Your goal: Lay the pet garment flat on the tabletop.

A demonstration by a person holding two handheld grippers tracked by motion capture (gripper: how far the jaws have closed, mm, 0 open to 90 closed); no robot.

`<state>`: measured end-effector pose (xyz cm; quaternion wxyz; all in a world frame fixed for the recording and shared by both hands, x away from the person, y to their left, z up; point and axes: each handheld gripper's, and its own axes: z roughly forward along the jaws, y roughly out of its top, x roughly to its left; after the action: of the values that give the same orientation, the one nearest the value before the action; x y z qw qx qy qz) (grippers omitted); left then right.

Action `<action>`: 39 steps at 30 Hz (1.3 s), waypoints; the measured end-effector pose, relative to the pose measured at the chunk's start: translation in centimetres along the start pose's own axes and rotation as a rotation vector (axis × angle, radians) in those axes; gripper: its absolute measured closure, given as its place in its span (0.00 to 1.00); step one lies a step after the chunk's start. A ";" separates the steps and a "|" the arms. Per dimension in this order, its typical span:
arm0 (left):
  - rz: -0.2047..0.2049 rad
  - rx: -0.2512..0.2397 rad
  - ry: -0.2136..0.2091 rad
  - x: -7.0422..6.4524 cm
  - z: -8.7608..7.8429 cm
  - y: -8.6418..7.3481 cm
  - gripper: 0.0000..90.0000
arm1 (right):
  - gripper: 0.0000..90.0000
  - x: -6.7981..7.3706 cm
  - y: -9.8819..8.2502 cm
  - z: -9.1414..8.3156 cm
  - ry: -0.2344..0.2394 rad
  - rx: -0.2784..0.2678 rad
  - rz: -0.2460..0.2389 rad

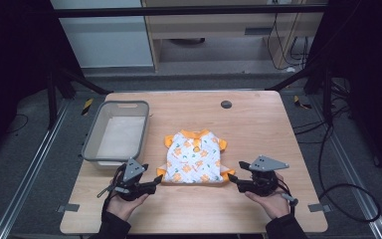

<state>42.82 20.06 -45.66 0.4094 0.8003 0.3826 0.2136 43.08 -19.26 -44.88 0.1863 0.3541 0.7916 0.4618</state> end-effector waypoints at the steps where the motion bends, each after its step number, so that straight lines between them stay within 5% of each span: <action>1: 0.017 0.023 0.007 -0.2 0.4 -0.5 0.37 | 0.42 0.0 -0.8 0.3 0.004 0.013 0.006; 9: 0.065 0.083 -0.013 -0.9 2.1 -1.3 0.38 | 0.40 0.5 -2.3 1.8 0.054 0.055 0.001; 20: 0.067 0.140 -0.044 -1.1 4.1 -1.4 0.61 | 0.42 1.8 -2.7 5.0 0.109 0.109 -0.058; 23: 0.037 0.172 -0.070 -1.1 4.4 -1.3 0.73 | 0.54 2.0 -2.7 5.6 0.079 0.125 -0.091; 29: 0.025 0.198 -0.080 -1.1 4.4 -1.0 0.86 | 0.81 1.8 -2.5 5.5 0.062 0.139 -0.079; 30: 0.022 0.199 -0.085 -1.1 4.3 -1.0 0.90 | 0.88 2.0 -2.3 5.3 0.067 0.145 -0.082; 39: -0.005 0.092 -0.167 -1.4 1.4 1.0 0.92 | 0.90 2.2 -0.7 3.2 0.120 0.080 -0.022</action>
<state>43.32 17.90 -45.70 0.4031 0.8324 0.3585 0.1272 43.25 -15.99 -47.05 0.1291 0.3242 0.8230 0.4483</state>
